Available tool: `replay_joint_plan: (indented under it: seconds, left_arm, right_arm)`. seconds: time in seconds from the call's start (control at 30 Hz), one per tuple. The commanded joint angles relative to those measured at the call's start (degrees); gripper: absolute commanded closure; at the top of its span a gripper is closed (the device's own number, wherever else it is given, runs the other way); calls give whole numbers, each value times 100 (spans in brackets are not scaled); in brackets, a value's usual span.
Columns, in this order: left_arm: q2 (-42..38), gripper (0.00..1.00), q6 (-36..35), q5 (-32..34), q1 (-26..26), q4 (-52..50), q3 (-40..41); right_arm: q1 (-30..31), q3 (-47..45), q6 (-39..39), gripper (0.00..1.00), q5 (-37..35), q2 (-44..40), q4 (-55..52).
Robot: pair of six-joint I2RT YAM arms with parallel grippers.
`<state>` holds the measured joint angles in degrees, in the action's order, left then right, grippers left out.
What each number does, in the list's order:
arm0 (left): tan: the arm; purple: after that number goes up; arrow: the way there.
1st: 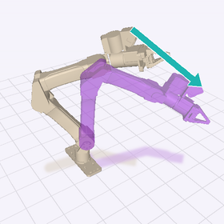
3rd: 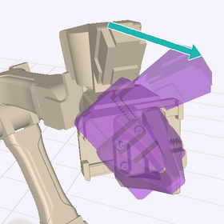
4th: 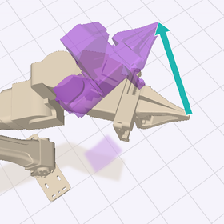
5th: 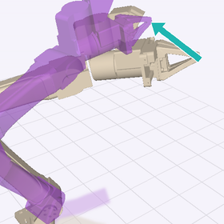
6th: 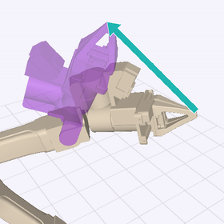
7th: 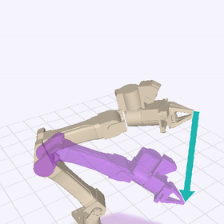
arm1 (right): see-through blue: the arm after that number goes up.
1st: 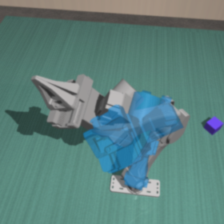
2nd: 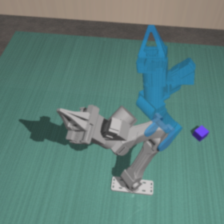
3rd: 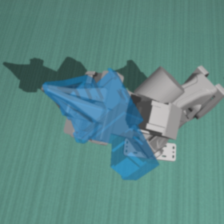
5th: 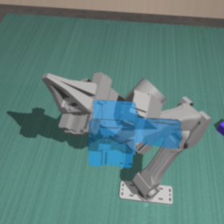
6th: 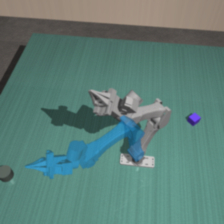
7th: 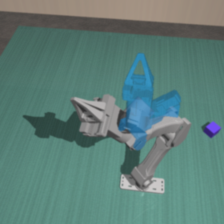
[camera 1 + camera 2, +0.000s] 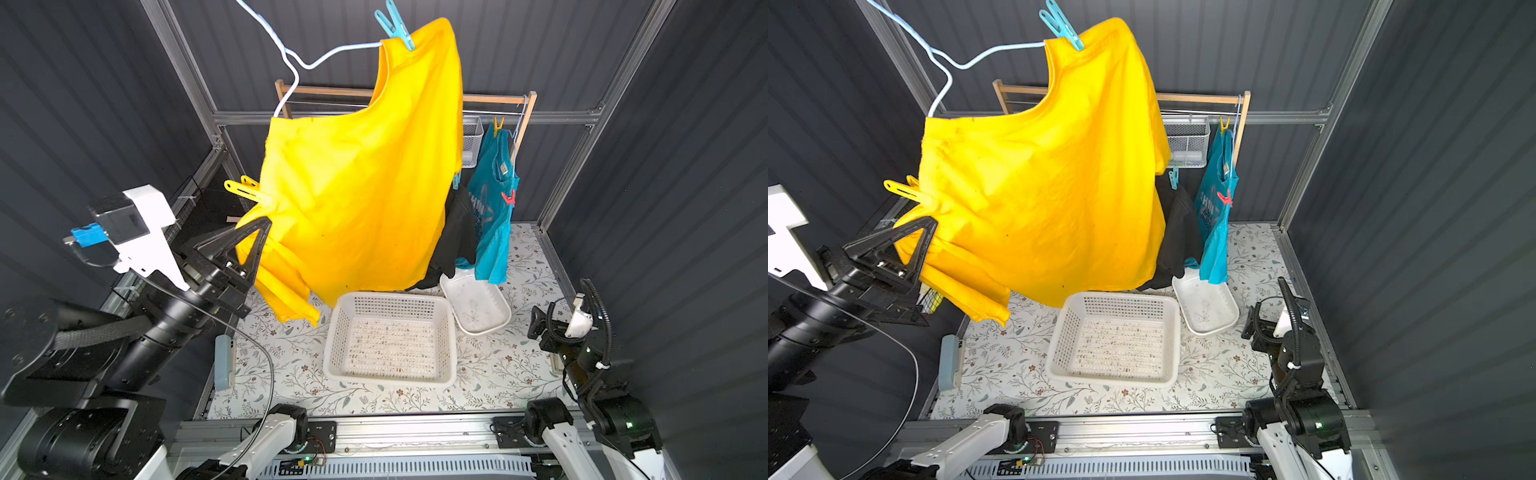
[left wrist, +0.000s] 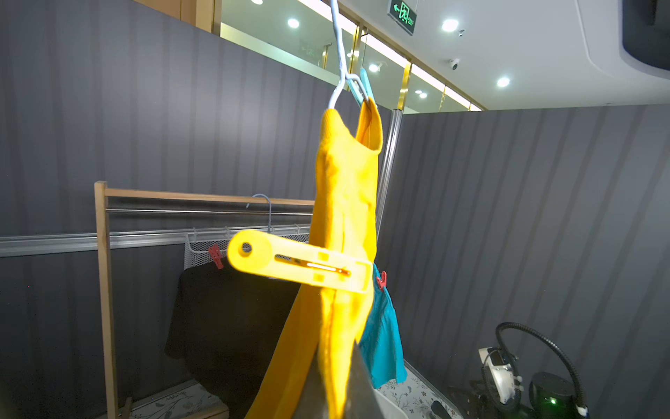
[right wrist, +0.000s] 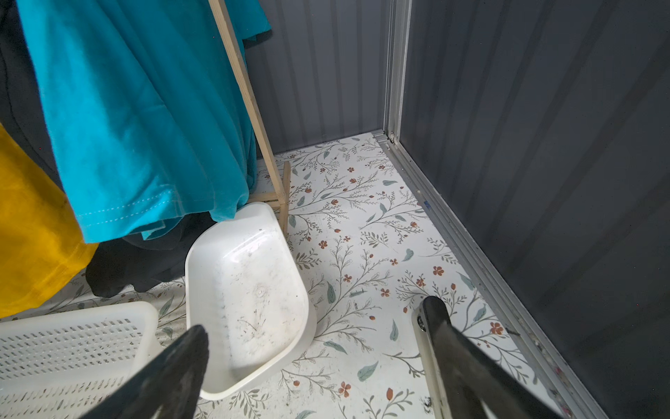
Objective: Remove the clothespins securing t-shirts to the hanger
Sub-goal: Pick up the hanger from the clothes rail.
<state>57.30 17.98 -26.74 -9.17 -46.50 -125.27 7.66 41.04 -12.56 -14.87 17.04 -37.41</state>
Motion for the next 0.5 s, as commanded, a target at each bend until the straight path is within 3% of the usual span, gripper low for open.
replay_joint_plan:
  seconds: [0.0, 0.07, 0.2, 0.47]
  left_arm:
    - [-115, 100, 356, -396, -6, 301, -126]
    - [-169, 100, 417, -641, -7, 209, -147]
    - [-574, 100, 163, -529, -8, -206, 126]
    - [-1621, 100, -364, -199, -10, -602, 2001]
  right_arm:
    - [35, -18, 78, 1, -130, 48, 32]
    - [34, -14, 74, 1, -118, 113, 44]
    - [34, -17, 83, 1, -116, 143, 33]
    - [34, -20, 131, 1, -275, 130, 37]
